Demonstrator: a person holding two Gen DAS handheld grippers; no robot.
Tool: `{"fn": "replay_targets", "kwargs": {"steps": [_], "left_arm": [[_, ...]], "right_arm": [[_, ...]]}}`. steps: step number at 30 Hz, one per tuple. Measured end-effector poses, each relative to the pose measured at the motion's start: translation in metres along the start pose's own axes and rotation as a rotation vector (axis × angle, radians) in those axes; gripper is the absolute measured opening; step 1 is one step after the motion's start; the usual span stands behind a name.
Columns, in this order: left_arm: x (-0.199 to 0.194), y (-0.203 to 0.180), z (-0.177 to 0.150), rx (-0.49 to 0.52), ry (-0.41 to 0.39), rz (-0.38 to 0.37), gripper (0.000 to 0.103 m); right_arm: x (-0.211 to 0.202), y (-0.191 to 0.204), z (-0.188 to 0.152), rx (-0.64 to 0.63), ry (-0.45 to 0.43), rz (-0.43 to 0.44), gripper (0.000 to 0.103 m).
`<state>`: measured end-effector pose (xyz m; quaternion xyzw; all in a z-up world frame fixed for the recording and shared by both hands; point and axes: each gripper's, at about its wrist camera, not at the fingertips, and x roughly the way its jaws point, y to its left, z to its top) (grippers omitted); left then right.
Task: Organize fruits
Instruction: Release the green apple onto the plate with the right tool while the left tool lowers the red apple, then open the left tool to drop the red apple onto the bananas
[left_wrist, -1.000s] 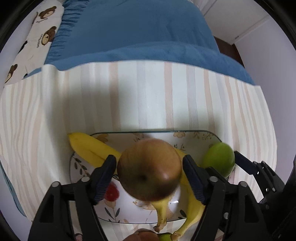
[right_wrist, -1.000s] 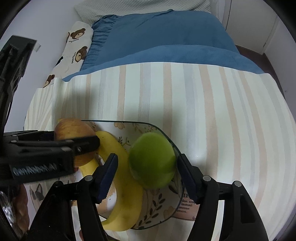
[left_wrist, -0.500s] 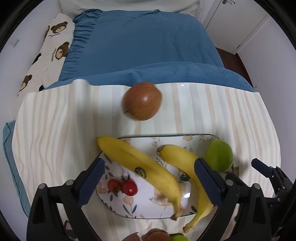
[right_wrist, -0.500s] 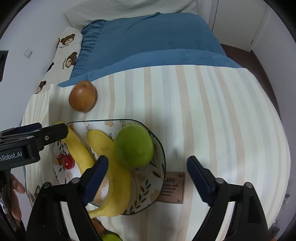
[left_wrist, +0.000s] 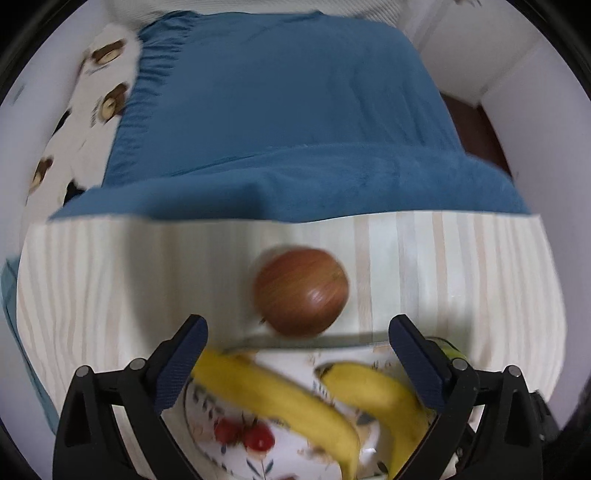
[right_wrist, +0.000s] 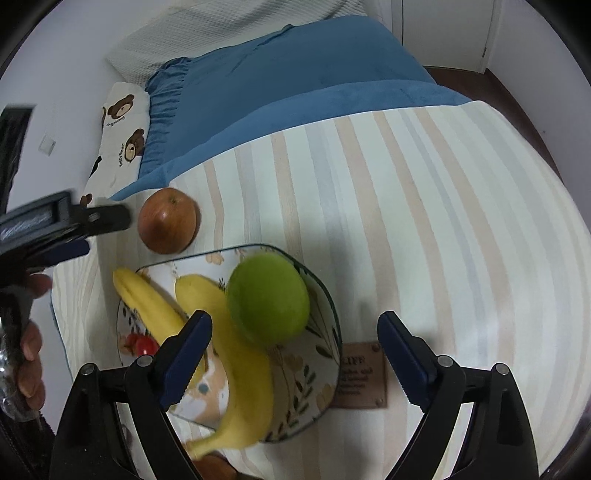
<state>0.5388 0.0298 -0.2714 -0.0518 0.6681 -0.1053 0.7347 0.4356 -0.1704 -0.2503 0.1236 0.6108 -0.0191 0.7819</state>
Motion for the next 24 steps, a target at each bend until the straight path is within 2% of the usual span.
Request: {"fn": "replay_targets", "kwargs": {"steps": [3,4,6,10,12,15,18,22,24], "left_arm": [[0.029,-0.016,0.014,0.075,0.049,0.052,0.099],[0.037,-0.020,0.017,0.095,0.050,0.068,0.096],[0.046,-0.025,0.019,0.129,0.036,0.132,0.068],[0.039,-0.030,0.012,0.173,-0.027,0.155,0.067],[0.026,-0.029,0.004,0.180,-0.067,0.139,0.067],[0.000,-0.021,-0.012,0.152,-0.082,0.043,0.067],[-0.024,-0.012,-0.031,0.114,-0.053,-0.092,0.067],[-0.033,-0.011,-0.055,0.064,0.028,-0.255,0.067],[-0.026,-0.014,-0.063,0.046,0.078,-0.302,0.067]], "right_arm": [[0.007,0.003,0.008,0.004,0.002,-0.009,0.093],[0.010,0.004,0.011,0.006,0.003,-0.010,0.093],[0.013,0.006,0.015,0.005,0.004,-0.013,0.093],[0.015,0.009,0.021,0.000,-0.001,-0.017,0.093],[0.014,0.010,0.022,-0.006,-0.003,-0.010,0.093],[0.013,0.011,0.021,-0.017,-0.006,0.004,0.093],[0.005,0.011,0.017,-0.047,-0.013,0.010,0.093],[-0.008,0.010,0.003,-0.098,-0.026,0.002,0.093],[-0.013,0.008,-0.006,-0.123,-0.027,0.003,0.093]]}}
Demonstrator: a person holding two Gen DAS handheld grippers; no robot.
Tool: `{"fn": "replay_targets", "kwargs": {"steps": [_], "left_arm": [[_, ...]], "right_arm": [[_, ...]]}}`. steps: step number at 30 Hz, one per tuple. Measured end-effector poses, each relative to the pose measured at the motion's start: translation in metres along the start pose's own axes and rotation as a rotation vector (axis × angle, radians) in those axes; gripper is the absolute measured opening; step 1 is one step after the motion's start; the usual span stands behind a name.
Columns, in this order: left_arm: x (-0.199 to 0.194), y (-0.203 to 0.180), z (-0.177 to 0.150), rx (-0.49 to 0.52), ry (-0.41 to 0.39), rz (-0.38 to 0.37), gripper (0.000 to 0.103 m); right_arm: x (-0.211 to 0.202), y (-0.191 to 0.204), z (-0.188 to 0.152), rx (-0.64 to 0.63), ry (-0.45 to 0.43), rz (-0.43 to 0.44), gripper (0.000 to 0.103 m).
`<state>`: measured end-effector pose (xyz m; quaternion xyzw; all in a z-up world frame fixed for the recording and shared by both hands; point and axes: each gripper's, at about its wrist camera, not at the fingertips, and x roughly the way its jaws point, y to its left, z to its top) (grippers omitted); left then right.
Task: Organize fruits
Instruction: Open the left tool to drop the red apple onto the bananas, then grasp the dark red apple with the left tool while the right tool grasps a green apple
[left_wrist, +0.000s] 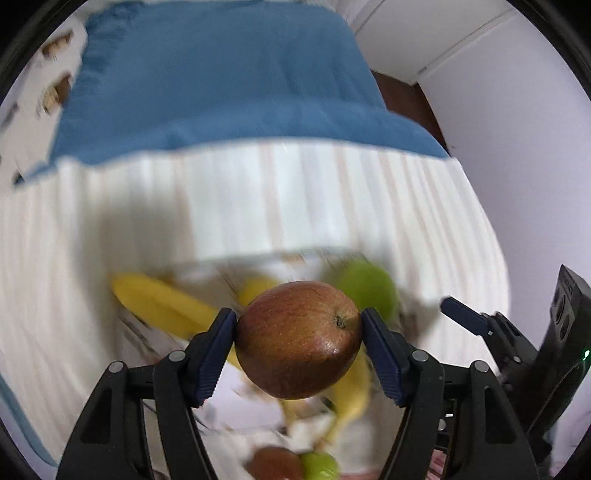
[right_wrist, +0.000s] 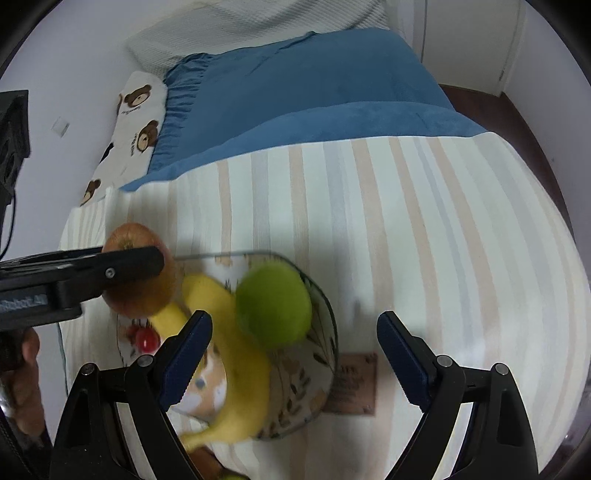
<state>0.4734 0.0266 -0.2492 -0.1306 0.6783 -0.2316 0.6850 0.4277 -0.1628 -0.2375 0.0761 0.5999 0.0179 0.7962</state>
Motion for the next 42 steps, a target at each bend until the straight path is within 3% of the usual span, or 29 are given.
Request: {"fn": "replay_targets", "kwargs": {"steps": [5,17,20,23,29,36,42], "left_arm": [[0.028,-0.004,-0.018,-0.016,0.075,-0.015,0.068],[0.035,-0.026,-0.024,-0.036,0.076,0.054,0.068],[0.022,-0.031,-0.025,-0.024,0.031,0.064,0.071],[0.005,-0.036,-0.029,-0.004,-0.020,0.090,0.082],[-0.043,-0.031,-0.051,0.035,-0.182,0.263,0.100],[-0.088,-0.022,-0.098,0.023,-0.338,0.407,0.101],[-0.122,-0.025,-0.140,-0.002,-0.453,0.447,0.101]], "right_arm": [[-0.011,-0.001,-0.021,-0.041,0.004,-0.015,0.093],[-0.006,-0.005,-0.027,0.005,0.008,-0.021,0.093],[-0.010,-0.004,-0.028,0.010,0.000,-0.021,0.093],[-0.018,-0.004,-0.029,0.011,-0.008,-0.021,0.093],[-0.040,0.002,-0.037,0.031,-0.026,-0.027,0.095],[-0.076,0.022,-0.060,0.014,-0.096,-0.097,0.100],[-0.115,0.037,-0.084,0.001,-0.164,-0.116,0.100]]}}
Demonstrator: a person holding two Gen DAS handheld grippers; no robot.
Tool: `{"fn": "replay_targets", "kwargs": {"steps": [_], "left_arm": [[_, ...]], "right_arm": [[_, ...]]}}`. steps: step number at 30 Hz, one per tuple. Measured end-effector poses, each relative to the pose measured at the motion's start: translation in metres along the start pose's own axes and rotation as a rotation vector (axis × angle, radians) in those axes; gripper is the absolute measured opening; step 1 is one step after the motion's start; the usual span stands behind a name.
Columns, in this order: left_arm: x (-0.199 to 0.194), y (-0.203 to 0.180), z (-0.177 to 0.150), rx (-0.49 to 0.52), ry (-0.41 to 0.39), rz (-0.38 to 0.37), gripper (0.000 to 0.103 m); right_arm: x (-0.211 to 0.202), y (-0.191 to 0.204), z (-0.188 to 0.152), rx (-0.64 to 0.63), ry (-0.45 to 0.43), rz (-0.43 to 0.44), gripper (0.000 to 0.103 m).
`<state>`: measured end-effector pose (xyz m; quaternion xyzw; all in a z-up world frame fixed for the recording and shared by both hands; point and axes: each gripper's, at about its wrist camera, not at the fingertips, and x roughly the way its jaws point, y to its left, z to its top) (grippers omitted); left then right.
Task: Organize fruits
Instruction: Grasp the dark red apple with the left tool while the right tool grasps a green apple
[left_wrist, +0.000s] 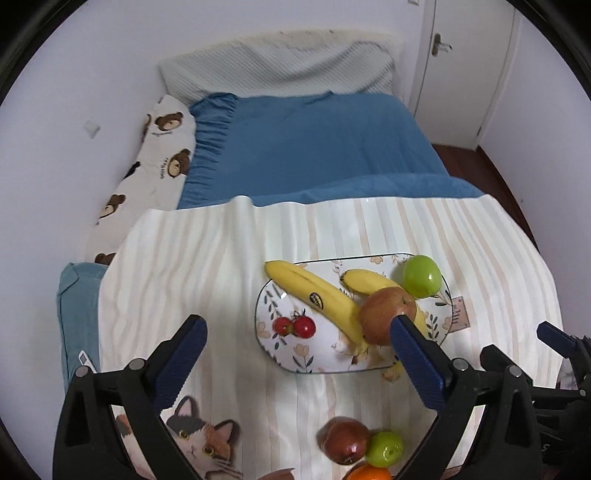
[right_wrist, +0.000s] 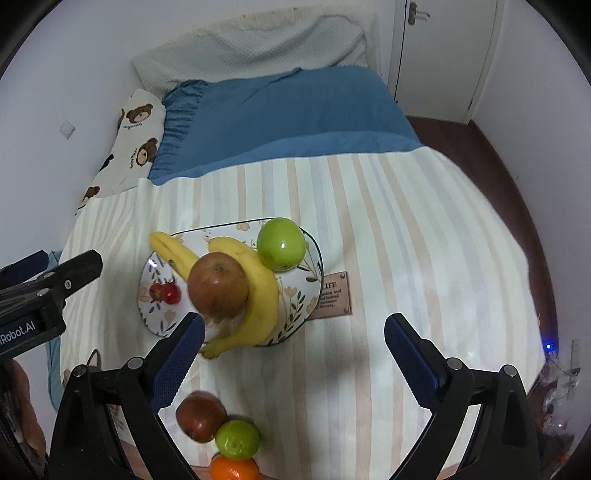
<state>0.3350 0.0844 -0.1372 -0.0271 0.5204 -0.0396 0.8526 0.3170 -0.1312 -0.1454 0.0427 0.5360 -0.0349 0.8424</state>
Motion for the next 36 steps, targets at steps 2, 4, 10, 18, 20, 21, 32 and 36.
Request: {"fn": "replay_targets", "kwargs": {"steps": [2,4,10,18,20,21,32,36], "left_arm": [[-0.013,0.003,-0.009,-0.013,-0.020,0.004,0.101],[-0.023,0.004,-0.017,-0.015,-0.039,0.009,0.101],[-0.059,0.004,-0.042,-0.024,-0.091,0.002,0.101],[-0.051,0.017,-0.083,-0.036,-0.022,0.027,0.101],[-0.035,0.022,-0.096,-0.046,0.030,0.040,0.101],[-0.027,0.024,-0.102,-0.052,0.054,0.046,0.101],[0.063,0.040,-0.158,-0.057,0.291,0.097,0.101],[0.072,0.033,-0.161,-0.056,0.320,0.048,0.101]], "right_arm": [[-0.016,0.002,-0.006,0.003,-0.026,0.001,0.100],[-0.032,0.004,-0.013,-0.002,-0.053,-0.003,0.100],[-0.083,0.013,-0.033,-0.021,-0.143,-0.014,0.100],[-0.084,0.022,-0.069,-0.008,-0.057,0.099,0.100],[-0.061,0.024,-0.084,-0.009,0.011,0.128,0.100],[-0.049,0.024,-0.090,-0.010,0.041,0.150,0.100],[0.094,0.062,-0.161,-0.203,0.298,0.157,0.067],[0.105,0.065,-0.165,-0.242,0.281,0.127,0.058]]}}
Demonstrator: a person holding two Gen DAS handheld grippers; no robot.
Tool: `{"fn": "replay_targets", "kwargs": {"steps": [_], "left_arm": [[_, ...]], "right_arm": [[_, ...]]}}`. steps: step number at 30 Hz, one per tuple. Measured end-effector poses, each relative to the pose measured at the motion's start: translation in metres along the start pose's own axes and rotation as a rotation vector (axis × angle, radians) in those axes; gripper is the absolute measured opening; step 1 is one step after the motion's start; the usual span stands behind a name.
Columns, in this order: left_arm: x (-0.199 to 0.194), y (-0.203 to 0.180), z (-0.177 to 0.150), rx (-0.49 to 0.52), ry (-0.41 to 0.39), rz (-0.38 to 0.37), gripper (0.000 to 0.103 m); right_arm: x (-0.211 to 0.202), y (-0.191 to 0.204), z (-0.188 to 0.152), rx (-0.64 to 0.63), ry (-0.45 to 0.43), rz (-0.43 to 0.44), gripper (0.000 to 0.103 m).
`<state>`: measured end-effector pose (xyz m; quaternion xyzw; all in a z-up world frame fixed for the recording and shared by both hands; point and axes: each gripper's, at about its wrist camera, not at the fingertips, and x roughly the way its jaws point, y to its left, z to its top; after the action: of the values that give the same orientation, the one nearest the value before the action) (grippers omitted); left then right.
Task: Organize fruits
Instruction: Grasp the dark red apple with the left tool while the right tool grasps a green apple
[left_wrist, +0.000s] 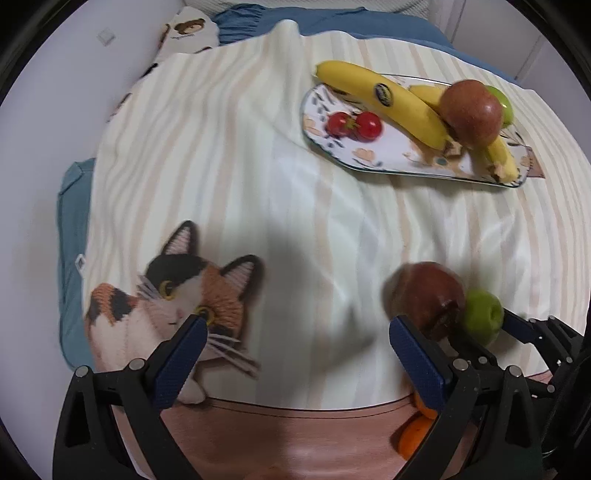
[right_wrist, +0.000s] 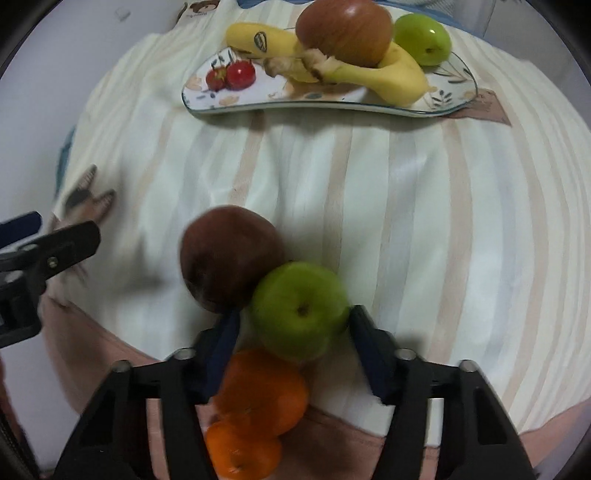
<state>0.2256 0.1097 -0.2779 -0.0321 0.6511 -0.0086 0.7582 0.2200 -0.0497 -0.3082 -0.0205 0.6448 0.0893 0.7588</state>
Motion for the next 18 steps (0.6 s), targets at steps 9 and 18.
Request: {"fn": "replay_targets", "kwargs": {"steps": [9,18], "left_arm": [[0.010,-0.057,0.010,0.145,0.088,-0.175,0.101],[0.050,-0.115,0.009,0.290,0.142,-0.115,0.056]], "right_arm": [[-0.034,-0.031,-0.024,0.031,-0.018,-0.021,0.057],[-0.054,-0.062,-0.037,0.075,-0.022,-0.022,0.058]]}}
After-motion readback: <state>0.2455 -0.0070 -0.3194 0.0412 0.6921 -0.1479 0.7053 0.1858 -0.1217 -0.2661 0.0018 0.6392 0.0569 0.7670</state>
